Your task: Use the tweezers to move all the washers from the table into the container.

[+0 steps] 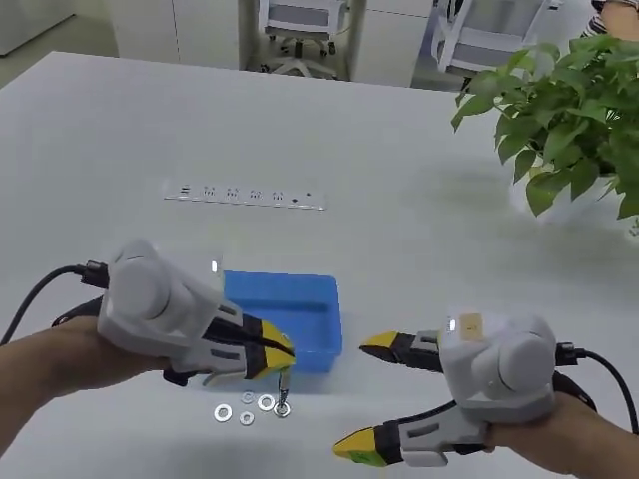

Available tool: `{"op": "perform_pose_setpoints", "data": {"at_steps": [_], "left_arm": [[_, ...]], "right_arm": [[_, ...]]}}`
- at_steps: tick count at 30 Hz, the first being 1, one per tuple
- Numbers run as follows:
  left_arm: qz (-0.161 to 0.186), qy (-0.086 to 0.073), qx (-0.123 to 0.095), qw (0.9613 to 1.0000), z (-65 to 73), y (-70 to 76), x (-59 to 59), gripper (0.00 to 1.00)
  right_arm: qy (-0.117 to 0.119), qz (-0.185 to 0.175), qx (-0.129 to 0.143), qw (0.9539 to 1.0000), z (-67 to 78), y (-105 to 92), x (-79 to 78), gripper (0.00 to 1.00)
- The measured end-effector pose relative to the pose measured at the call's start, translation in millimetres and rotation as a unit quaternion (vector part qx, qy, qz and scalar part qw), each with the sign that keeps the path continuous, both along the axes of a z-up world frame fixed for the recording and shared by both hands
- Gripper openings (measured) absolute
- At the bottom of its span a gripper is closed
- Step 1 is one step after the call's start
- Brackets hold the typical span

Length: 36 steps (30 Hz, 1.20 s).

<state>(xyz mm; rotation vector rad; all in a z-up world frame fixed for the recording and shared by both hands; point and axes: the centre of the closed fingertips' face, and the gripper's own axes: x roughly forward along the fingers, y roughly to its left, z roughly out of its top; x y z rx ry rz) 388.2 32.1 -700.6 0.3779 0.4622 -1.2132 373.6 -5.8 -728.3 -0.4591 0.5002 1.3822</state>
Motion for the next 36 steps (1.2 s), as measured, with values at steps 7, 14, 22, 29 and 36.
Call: {"op": "perform_pose_setpoints", "data": {"at_steps": [7,14,22,29,36], "left_arm": [[-0.006,0.002,0.003,1.0,-0.5,1.6,-0.7,0.05],[-0.016,0.004,0.006,0.9998,-0.7,1.8,-2.5,0.05],[-0.023,0.005,0.006,0.9997,-0.9,-0.8,-3.0,0.05],[-0.032,0.005,0.012,0.9994,-1.2,0.1,-3.6,0.05],[-0.036,0.008,0.013,0.9992,-1.7,1.7,-5.3,0.05]], "right_arm": [[-0.015,0.037,-0.004,0.9992,-2.4,12.8,2.6,0.58],[-0.029,0.071,-0.015,0.9969,-8.9,25.0,4.5,0.53],[-0.031,0.107,-0.019,0.9936,-13.7,39.8,3.6,0.44],[-0.035,0.13,-0.03,0.9904,-21.3,46.6,3.2,0.36],[-0.04,0.143,-0.041,0.9881,-29.1,52.5,6.7,0.27]]}}
